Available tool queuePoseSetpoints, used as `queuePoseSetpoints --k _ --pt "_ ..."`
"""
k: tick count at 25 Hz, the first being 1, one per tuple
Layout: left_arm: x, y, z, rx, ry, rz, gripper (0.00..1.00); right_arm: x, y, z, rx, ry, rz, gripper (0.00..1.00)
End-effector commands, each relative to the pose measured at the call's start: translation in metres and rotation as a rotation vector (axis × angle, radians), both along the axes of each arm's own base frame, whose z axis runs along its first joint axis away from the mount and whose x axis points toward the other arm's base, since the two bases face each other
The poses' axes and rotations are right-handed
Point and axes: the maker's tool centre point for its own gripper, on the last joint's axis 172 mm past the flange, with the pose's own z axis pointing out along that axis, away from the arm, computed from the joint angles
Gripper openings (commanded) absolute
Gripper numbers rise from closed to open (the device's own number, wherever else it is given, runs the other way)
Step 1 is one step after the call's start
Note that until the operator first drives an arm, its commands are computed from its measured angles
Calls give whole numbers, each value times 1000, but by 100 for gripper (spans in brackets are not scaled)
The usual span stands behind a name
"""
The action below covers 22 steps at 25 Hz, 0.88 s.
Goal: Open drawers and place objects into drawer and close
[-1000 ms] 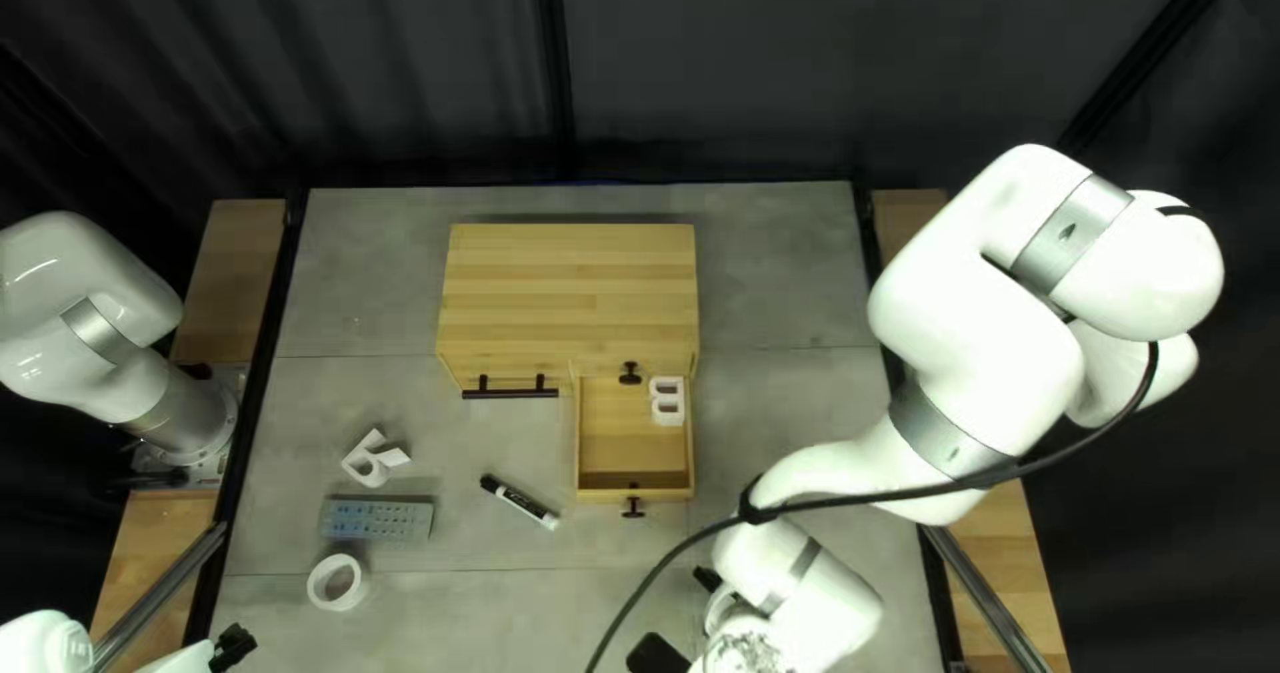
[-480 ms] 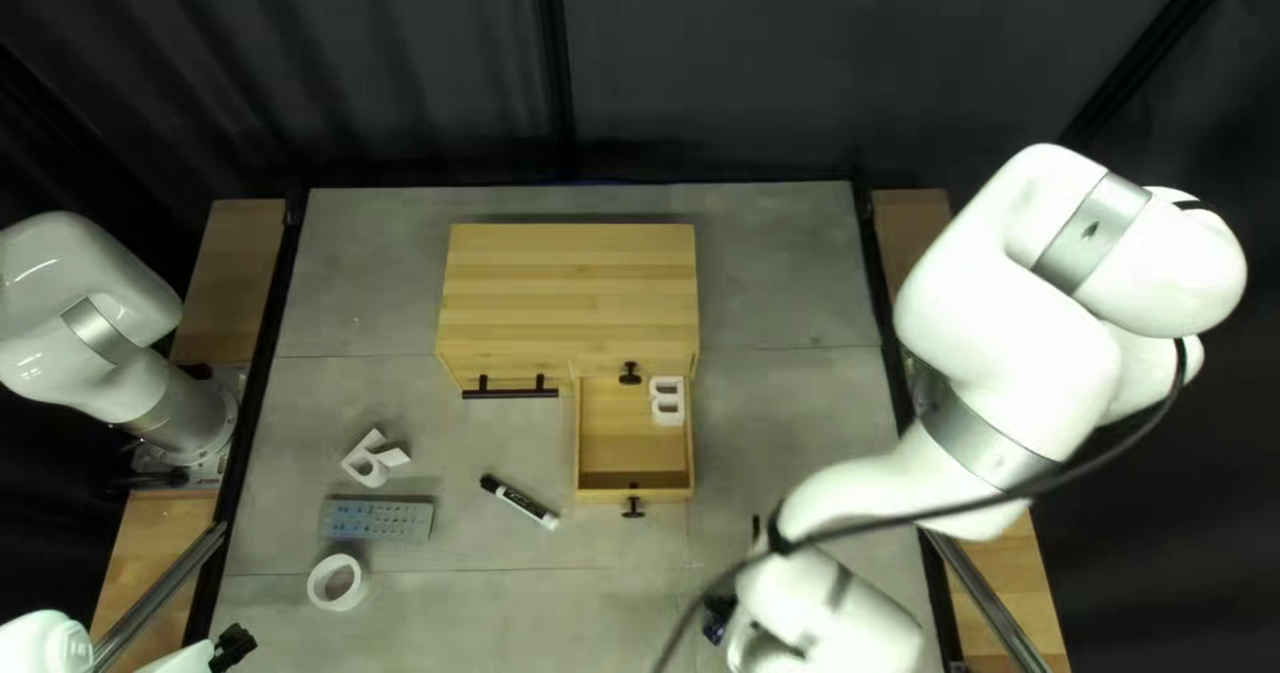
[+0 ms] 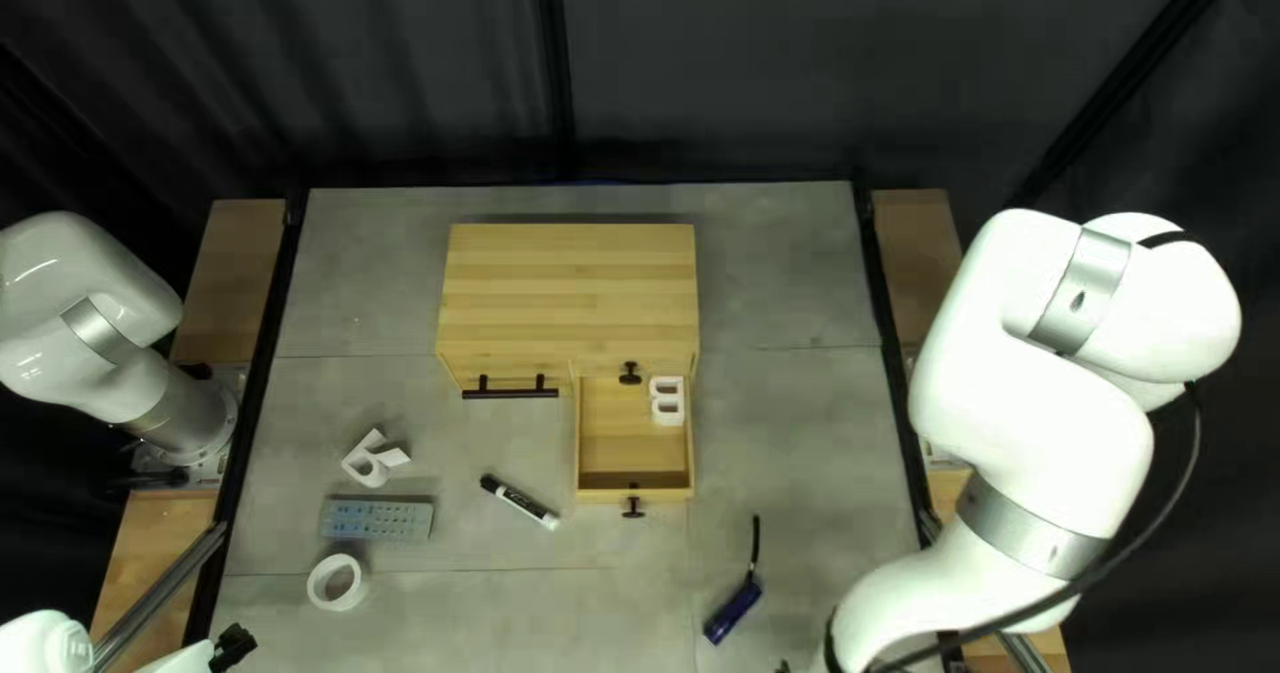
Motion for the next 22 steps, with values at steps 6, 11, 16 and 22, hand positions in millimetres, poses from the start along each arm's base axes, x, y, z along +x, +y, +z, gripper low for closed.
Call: queuePoseSetpoints --k 6,11,16,22 --pt "0 0 0 0 0 0 100 -10 3 -4 -19 21 -31 100" --pt "0 0 0 0 0 0 100 -10 3 -4 -19 21 -31 100" --pt "0 2 3 11 25 -1 100 -10 3 -4 -19 21 -31 100" --pt "26 22 -1 49 97 -61 100 -10 3 -4 -19 21 -31 100"
